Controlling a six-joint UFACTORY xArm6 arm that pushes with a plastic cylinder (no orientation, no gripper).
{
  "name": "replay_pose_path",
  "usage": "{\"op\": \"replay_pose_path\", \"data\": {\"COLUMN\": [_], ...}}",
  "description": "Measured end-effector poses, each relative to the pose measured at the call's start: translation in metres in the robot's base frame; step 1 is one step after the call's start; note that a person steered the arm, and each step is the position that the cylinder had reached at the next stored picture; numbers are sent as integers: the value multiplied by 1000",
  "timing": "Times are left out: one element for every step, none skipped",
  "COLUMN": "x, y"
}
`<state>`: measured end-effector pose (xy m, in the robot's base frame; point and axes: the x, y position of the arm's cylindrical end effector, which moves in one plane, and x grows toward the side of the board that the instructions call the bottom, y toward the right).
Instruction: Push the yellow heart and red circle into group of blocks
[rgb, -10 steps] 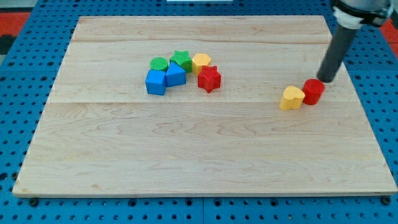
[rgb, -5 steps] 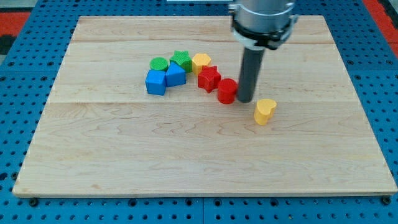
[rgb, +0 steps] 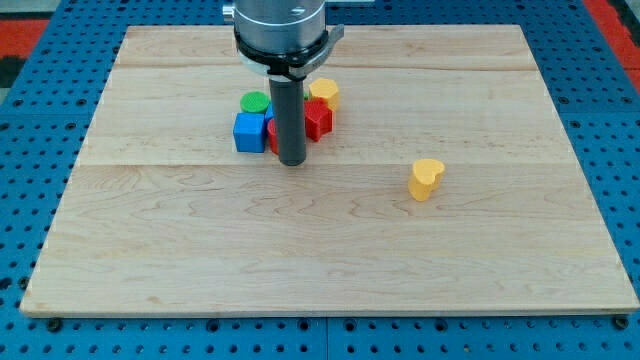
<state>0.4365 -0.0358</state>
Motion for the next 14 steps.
{"op": "replay_pose_path", "data": {"x": [3, 3, 22, 57, 73, 88, 88, 90, 119, 130, 111, 106, 94, 62], "y": [69, 157, 169, 160, 187, 145, 41, 27, 35, -26, -43, -33, -17, -23]}}
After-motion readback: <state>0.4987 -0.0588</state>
